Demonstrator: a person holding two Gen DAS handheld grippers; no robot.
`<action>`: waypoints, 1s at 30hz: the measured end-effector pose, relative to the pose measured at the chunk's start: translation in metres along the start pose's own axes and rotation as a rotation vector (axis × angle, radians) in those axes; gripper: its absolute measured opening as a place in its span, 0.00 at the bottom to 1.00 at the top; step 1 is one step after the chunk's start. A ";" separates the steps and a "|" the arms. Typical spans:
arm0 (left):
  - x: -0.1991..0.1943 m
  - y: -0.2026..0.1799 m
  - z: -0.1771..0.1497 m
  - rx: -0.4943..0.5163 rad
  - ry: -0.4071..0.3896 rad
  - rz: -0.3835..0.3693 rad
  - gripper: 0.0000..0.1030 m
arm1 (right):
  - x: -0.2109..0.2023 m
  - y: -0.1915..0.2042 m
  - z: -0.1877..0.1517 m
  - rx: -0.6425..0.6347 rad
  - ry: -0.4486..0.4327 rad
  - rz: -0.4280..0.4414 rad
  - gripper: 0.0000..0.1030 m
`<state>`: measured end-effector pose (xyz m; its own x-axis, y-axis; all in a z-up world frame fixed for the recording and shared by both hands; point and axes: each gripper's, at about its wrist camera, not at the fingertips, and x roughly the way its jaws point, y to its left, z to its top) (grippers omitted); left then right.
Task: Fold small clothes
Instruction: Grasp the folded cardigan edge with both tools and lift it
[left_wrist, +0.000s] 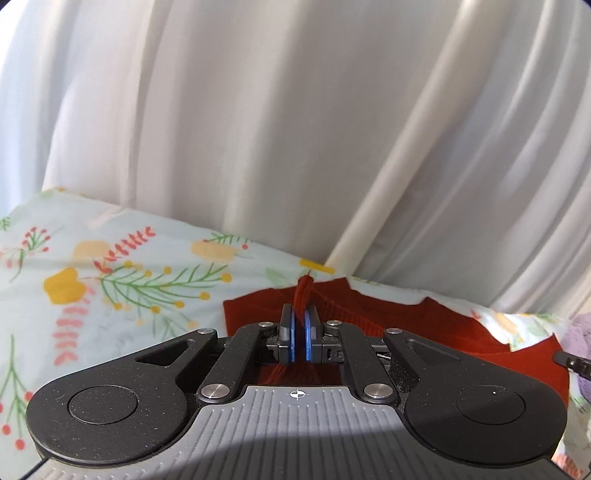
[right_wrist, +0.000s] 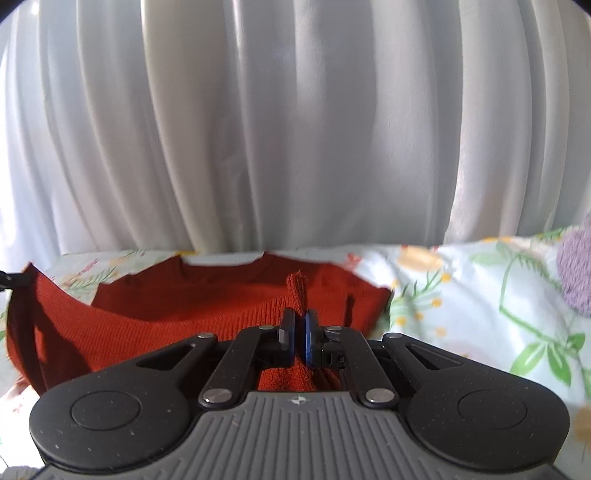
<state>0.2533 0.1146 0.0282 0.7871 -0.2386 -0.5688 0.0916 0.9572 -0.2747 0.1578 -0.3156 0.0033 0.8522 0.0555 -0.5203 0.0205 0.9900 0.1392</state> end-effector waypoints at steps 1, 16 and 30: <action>0.015 0.003 -0.002 -0.010 0.020 0.009 0.06 | 0.009 0.001 0.004 0.003 0.001 -0.013 0.04; 0.087 0.024 -0.043 0.054 0.266 -0.122 0.28 | 0.105 -0.016 -0.017 -0.045 0.216 -0.036 0.16; 0.043 -0.003 0.048 0.086 -0.074 0.000 0.08 | 0.063 0.009 0.029 -0.078 -0.036 -0.128 0.04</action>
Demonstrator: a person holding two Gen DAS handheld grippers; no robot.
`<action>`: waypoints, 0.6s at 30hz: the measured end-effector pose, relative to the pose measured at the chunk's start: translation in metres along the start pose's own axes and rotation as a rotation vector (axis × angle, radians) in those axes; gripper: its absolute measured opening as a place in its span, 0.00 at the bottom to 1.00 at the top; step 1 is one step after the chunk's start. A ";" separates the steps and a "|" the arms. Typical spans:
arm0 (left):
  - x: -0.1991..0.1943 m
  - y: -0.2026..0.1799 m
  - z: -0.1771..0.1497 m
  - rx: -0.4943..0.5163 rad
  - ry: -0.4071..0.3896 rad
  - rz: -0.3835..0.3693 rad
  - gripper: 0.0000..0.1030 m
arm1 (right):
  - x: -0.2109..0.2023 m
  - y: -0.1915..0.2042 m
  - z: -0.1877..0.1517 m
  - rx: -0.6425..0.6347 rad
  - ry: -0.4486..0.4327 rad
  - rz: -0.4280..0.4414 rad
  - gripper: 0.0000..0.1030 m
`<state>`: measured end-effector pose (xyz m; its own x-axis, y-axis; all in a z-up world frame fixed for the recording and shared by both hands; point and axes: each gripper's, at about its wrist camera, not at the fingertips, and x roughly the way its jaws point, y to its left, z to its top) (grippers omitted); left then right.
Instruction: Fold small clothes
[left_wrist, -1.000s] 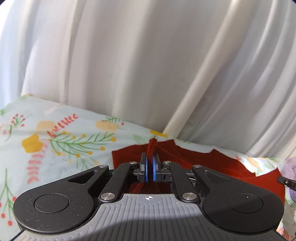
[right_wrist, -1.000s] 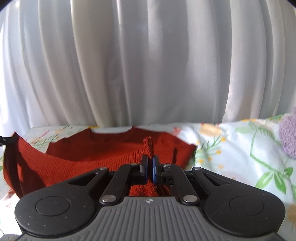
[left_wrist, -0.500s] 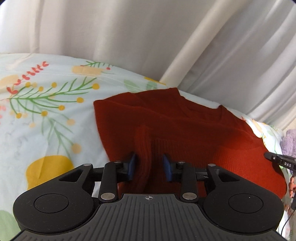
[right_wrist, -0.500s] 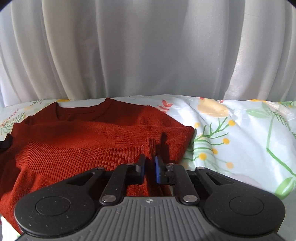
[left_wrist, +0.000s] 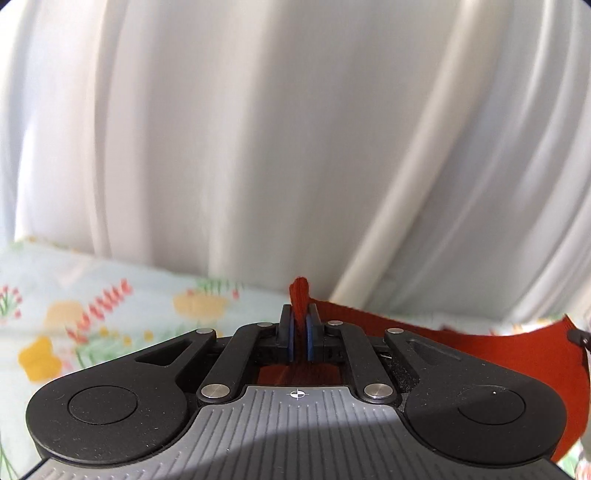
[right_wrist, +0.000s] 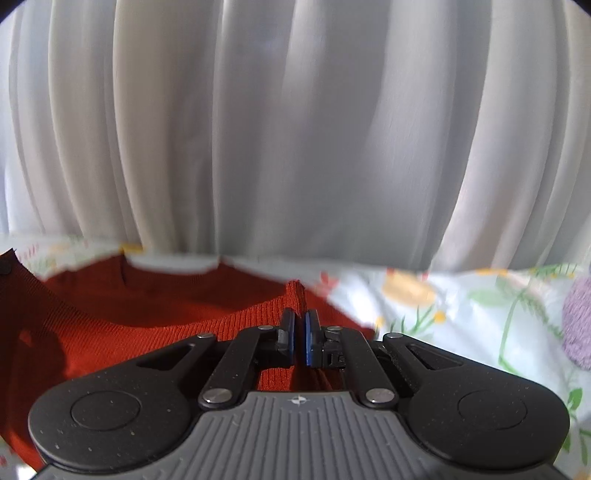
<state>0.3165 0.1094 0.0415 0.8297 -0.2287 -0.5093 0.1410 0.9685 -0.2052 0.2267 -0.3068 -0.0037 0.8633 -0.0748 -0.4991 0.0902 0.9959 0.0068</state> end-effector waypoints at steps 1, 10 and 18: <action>0.007 -0.001 0.007 -0.008 -0.008 0.015 0.08 | 0.003 0.000 0.008 0.011 -0.018 -0.015 0.04; 0.093 -0.019 0.003 0.014 0.011 0.192 0.08 | 0.075 0.011 0.047 0.061 -0.067 -0.169 0.04; 0.110 -0.013 -0.032 0.023 0.070 0.243 0.18 | 0.123 0.011 0.029 0.075 0.024 -0.206 0.05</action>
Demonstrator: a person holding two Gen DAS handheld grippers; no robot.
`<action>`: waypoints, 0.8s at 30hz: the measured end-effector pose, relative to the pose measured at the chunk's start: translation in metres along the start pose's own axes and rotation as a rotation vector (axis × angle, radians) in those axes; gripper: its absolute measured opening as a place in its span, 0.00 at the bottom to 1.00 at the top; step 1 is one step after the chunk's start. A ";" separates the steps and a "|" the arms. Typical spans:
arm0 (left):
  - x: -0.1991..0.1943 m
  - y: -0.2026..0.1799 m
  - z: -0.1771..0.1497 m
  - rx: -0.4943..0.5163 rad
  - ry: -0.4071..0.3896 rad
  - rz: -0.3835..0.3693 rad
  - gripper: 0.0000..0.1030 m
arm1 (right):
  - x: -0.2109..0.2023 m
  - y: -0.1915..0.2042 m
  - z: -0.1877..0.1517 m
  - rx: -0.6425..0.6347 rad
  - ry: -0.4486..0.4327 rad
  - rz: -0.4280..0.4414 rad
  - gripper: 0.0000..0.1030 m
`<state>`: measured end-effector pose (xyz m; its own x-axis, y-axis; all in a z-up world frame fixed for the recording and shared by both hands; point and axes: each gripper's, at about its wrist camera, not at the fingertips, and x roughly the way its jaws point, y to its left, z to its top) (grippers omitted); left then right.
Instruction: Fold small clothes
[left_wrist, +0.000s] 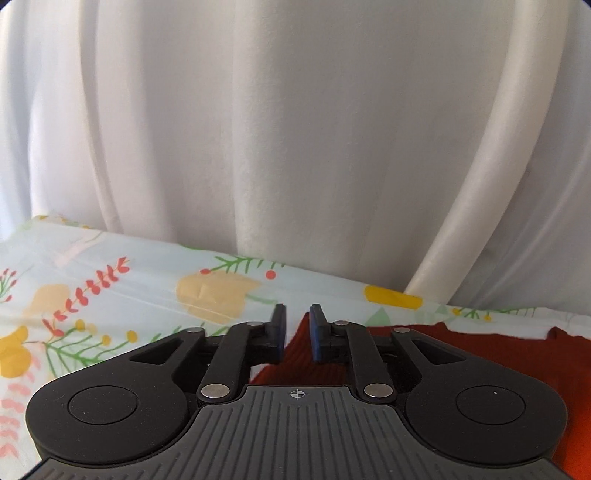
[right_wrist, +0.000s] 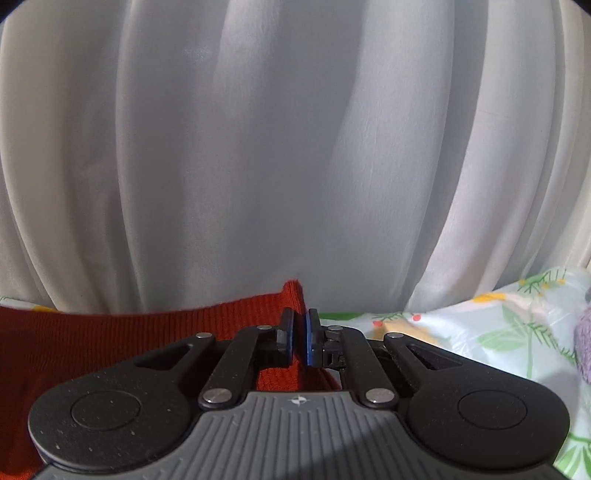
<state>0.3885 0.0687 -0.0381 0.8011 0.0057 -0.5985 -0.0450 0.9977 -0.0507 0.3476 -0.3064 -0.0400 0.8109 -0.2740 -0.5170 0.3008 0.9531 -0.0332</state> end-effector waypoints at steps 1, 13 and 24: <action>-0.009 -0.004 -0.002 0.005 -0.022 -0.026 0.26 | -0.002 0.001 -0.001 0.000 -0.006 -0.003 0.05; -0.008 -0.072 -0.034 -0.077 0.050 -0.331 0.77 | -0.016 0.070 -0.026 0.313 0.129 0.645 0.76; 0.011 -0.069 -0.040 -0.027 0.086 -0.288 0.94 | 0.014 0.054 -0.053 0.468 0.264 0.689 0.91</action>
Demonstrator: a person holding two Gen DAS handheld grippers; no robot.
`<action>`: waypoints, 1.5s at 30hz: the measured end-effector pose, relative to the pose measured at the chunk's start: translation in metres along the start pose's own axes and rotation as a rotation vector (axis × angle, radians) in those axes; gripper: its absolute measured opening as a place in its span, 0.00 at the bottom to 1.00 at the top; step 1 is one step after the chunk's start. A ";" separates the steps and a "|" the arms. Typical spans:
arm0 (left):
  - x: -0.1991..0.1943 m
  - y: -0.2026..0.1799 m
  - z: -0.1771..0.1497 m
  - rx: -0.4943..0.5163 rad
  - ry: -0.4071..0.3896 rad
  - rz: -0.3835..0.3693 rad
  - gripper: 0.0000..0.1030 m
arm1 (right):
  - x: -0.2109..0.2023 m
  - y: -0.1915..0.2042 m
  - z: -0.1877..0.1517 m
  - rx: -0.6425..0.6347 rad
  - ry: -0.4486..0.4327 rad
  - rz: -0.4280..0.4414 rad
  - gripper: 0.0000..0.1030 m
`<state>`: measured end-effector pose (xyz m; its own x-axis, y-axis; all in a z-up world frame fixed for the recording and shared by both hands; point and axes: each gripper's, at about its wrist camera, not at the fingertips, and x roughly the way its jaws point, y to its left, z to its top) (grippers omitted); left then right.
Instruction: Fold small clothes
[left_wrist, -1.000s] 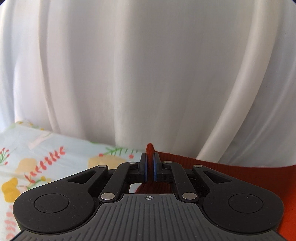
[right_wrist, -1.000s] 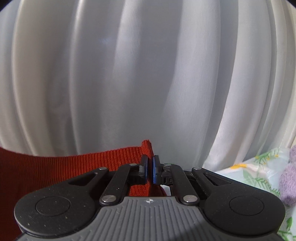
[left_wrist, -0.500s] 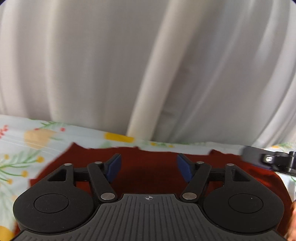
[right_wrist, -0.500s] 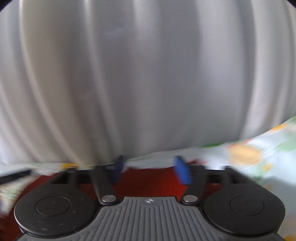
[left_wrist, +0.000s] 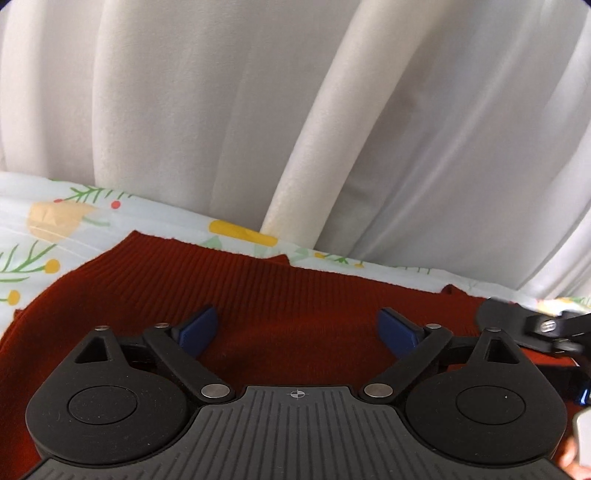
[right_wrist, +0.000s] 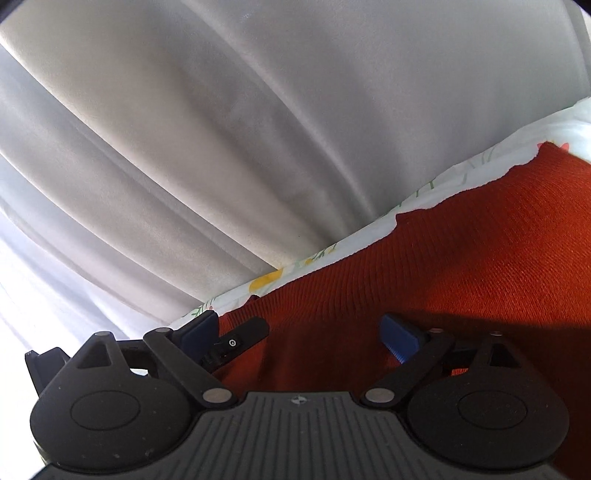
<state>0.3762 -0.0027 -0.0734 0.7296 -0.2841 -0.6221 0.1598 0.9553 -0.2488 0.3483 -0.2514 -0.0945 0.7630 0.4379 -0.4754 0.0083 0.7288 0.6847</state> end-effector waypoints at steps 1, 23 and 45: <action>0.005 -0.001 0.000 0.015 0.003 0.005 0.94 | -0.002 0.000 0.000 -0.021 -0.005 0.000 0.90; -0.044 0.029 -0.024 0.074 -0.078 0.113 0.92 | -0.025 0.044 -0.058 -0.452 0.005 -0.229 0.03; -0.175 0.132 -0.106 -0.580 0.082 -0.076 0.75 | -0.200 0.004 -0.092 -0.243 -0.194 -0.505 0.06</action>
<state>0.1991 0.1639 -0.0763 0.6731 -0.3776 -0.6359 -0.1967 0.7375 -0.6461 0.1362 -0.2880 -0.0475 0.8074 -0.0816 -0.5843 0.2699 0.9318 0.2427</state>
